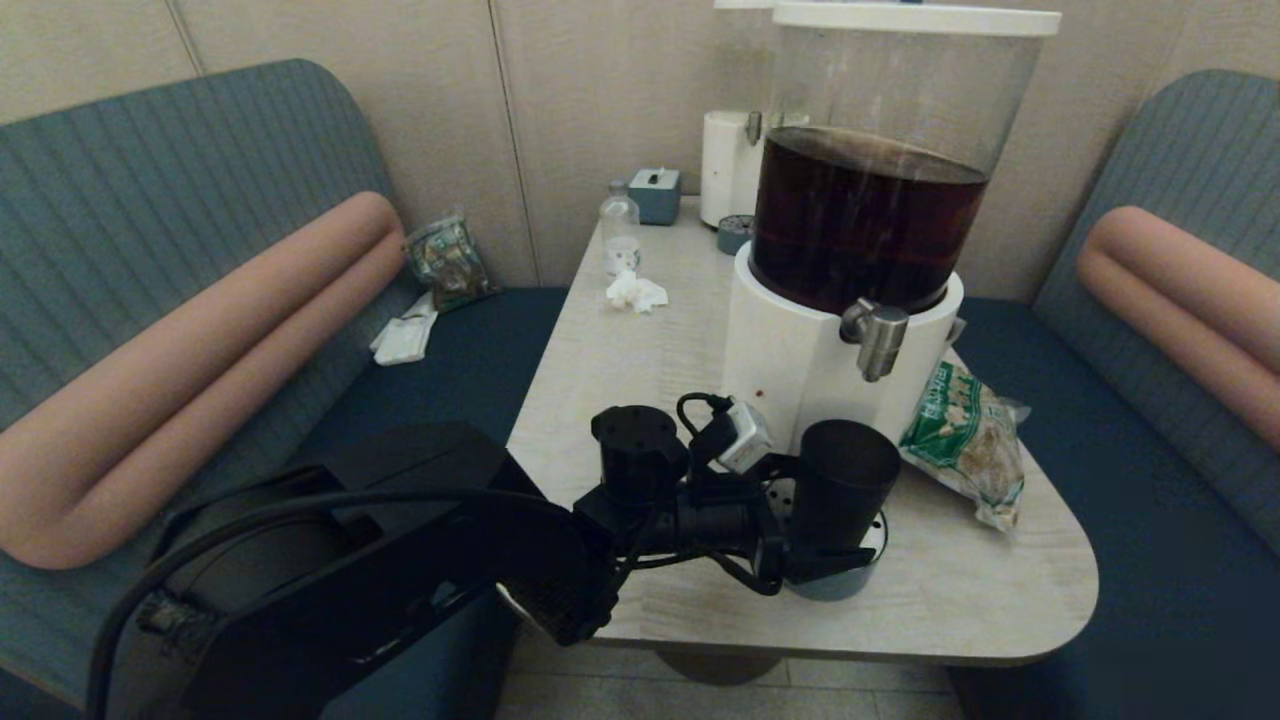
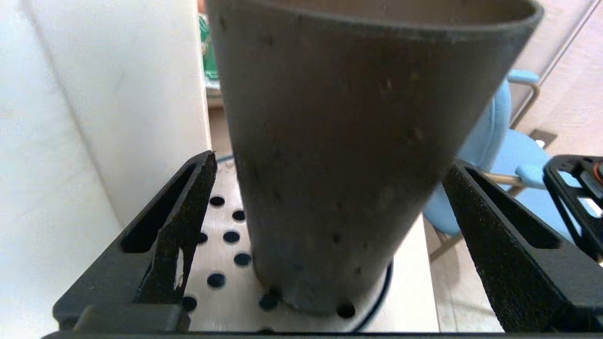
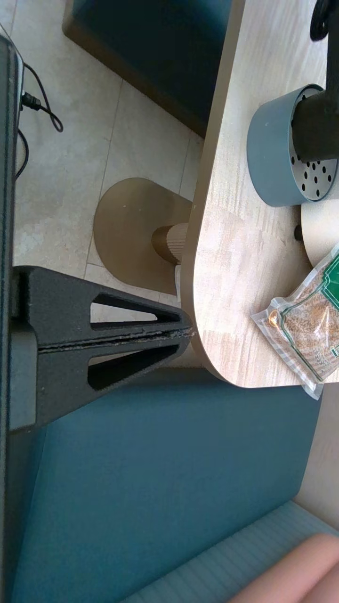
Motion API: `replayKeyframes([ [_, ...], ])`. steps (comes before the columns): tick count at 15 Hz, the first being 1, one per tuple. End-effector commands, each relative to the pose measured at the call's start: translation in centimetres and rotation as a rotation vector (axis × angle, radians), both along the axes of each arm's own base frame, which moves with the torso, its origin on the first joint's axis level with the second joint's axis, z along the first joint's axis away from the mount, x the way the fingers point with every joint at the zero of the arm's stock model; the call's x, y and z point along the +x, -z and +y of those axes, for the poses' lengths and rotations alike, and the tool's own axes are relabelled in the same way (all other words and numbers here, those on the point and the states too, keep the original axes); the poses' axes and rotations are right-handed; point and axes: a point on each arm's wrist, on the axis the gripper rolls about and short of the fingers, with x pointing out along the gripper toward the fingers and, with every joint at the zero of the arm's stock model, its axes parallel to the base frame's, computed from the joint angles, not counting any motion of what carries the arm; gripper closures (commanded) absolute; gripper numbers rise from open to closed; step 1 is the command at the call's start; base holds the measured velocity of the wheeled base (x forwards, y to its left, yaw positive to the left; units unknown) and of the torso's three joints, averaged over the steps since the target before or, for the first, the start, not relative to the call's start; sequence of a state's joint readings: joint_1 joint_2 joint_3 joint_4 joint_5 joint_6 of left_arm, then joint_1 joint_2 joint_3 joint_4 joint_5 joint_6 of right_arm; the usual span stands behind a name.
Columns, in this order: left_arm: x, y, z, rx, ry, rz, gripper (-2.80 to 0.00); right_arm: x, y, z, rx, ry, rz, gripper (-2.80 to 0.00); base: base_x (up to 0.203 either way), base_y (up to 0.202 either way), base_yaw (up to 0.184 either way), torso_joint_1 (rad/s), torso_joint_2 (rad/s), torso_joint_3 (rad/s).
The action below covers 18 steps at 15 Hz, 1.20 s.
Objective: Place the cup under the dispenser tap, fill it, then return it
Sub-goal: Place the cup next to the water dispenser
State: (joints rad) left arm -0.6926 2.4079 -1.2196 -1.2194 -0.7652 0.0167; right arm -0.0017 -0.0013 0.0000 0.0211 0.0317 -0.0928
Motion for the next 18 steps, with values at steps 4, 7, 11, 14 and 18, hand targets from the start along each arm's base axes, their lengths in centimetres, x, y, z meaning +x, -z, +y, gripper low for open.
replayKeyframes([
  [4,0.39,0.30,-0.35,-0.010,-0.008,-0.006,-2.80,0.02,0.04,0.00,-0.001,-0.001,0.003,0.00,0.000,0.000,0.000,0.000,0.00,0.000],
  [7,0.63,0.13,-0.52,-0.019,-0.023,-0.017,-2.80,0.01,0.00,0.00,-0.001,-0.001,0.002,0.00,0.000,0.000,0.000,0.000,0.00,0.000],
  [11,0.78,0.00,-0.63,-0.025,-0.030,-0.022,-2.80,0.02,0.03,0.00,-0.001,-0.001,0.003,0.00,0.000,0.000,0.000,0.000,0.00,0.000],
  [14,0.97,0.21,-0.77,-0.030,-0.037,-0.025,-2.80,0.02,0.04,0.00,-0.001,-0.001,0.003,0.00,0.000,0.000,0.000,0.000,0.00,0.000],
  [18,1.09,-0.09,-1.23,-0.071,-0.038,-0.013,-2.80,0.02,0.04,0.00,-0.001,-0.001,0.003,0.00,0.000,0.000,0.000,0.000,0.00,0.000],
])
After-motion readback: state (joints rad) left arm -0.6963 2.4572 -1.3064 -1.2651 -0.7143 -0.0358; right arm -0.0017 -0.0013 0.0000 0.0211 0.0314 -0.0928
